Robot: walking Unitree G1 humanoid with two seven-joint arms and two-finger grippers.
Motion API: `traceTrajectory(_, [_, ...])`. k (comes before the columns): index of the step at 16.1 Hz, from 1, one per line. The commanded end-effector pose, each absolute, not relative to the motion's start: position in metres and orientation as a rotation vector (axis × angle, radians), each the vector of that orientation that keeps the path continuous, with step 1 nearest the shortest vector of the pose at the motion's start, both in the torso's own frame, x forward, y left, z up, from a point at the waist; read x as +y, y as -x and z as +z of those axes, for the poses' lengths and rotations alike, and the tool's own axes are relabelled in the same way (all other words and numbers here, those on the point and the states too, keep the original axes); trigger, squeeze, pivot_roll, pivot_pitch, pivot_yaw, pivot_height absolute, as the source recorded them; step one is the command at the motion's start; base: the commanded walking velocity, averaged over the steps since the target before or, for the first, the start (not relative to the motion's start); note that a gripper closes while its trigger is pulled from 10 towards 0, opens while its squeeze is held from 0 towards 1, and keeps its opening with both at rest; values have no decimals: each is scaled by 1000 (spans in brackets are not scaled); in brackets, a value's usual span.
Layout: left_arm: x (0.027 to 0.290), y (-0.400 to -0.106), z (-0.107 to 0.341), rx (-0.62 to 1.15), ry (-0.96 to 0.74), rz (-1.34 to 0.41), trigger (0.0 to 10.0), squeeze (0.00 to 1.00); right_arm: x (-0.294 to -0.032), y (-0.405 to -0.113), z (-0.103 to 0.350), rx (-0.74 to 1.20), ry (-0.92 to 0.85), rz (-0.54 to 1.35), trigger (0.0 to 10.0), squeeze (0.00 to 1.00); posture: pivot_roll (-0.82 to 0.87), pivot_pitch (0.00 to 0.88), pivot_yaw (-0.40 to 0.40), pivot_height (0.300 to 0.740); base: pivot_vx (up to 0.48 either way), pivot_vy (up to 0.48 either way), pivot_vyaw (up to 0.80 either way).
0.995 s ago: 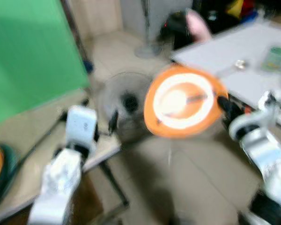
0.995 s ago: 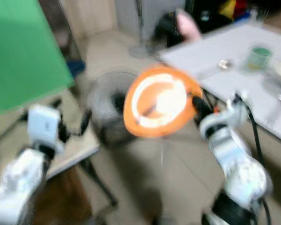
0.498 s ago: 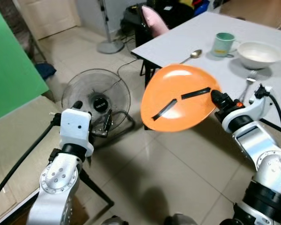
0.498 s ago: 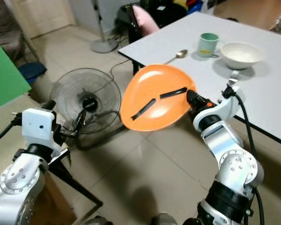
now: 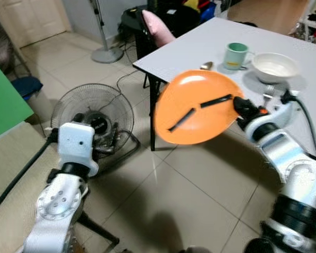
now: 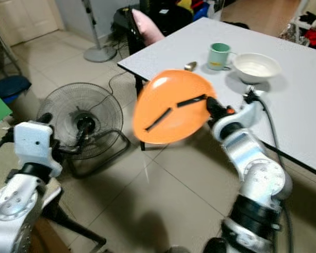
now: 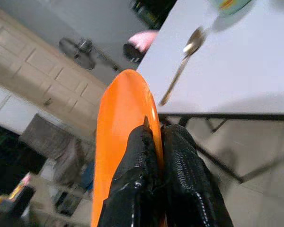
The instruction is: Setting the table
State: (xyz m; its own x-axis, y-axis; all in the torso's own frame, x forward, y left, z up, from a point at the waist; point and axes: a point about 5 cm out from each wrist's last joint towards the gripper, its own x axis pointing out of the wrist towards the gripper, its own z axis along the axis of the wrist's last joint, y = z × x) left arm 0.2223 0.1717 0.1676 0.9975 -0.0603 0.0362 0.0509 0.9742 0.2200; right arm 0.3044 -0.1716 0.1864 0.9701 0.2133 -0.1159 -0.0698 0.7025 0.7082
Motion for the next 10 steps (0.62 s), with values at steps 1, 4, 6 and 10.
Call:
traceTrajectory(1, [168,-222,171,-58,-219,-73,10000,0,-175,-306,197,145,-775,179,10000,0,-45,55,40,740,352,0,-544])
traceTrajectory(4, [167,-222,171,-58,-220,-77,10000,0,-175,-306,196,147,-776,181,10000,0,-42,54,37,740,356,0,0])
traceTrajectory(6, [168,-221,171,-56,-224,-80,10000,0,-175,-306,195,155,-785,181,10000,0,-41,53,38,740,354,0,-347])
traceTrajectory(10, [167,-221,171,-55,-229,-89,10000,0,-176,-305,193,159,-793,178,10000,0,-42,53,40,740,353,0,-691])
